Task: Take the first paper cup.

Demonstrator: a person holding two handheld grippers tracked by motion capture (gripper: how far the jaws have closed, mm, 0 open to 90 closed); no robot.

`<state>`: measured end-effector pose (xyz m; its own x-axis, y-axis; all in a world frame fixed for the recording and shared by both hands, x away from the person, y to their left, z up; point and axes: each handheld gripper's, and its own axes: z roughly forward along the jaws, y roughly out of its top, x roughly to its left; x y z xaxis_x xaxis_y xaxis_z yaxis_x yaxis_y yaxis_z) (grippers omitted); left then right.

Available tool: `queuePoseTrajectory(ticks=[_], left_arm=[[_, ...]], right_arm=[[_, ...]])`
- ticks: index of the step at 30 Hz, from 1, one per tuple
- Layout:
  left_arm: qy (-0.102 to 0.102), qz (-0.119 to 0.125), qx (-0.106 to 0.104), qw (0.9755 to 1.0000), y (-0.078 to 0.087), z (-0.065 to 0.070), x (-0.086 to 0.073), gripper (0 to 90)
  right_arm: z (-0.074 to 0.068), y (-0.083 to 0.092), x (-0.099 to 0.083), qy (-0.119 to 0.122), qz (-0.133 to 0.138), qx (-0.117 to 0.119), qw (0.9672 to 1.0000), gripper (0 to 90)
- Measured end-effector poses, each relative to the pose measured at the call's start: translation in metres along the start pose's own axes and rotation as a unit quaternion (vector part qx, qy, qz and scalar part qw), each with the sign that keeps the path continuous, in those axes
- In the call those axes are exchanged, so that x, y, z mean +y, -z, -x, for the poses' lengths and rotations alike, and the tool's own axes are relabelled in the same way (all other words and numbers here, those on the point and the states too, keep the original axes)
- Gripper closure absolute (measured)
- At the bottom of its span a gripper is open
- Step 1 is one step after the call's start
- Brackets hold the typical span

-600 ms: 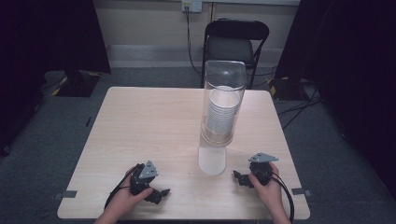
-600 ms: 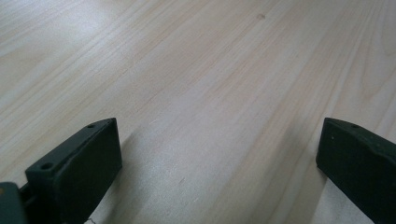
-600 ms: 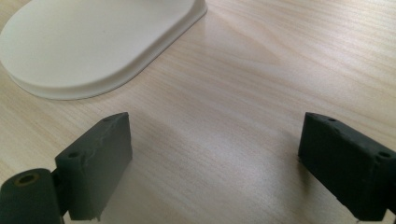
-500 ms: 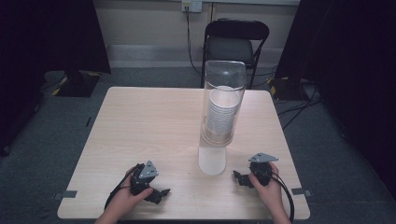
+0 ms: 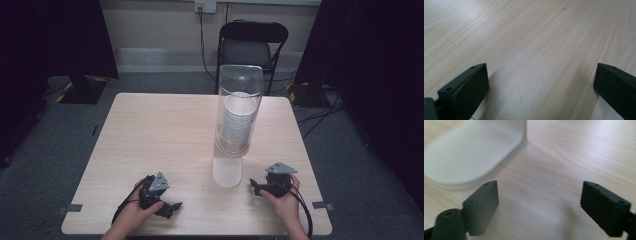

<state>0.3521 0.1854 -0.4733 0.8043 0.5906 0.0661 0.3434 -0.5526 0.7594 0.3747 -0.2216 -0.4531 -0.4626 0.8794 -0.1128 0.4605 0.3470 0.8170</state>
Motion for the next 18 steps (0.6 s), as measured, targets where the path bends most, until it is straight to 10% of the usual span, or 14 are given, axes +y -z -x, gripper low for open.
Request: queuePoseTrajectory(ticks=[18], left_arm=[[0.000,0.000,0.000,1.0000,0.000,0.000,0.000,0.0]], right_arm=[[-0.034,0.012,0.044,-0.007,0.109,0.091,0.9899,13.8]])
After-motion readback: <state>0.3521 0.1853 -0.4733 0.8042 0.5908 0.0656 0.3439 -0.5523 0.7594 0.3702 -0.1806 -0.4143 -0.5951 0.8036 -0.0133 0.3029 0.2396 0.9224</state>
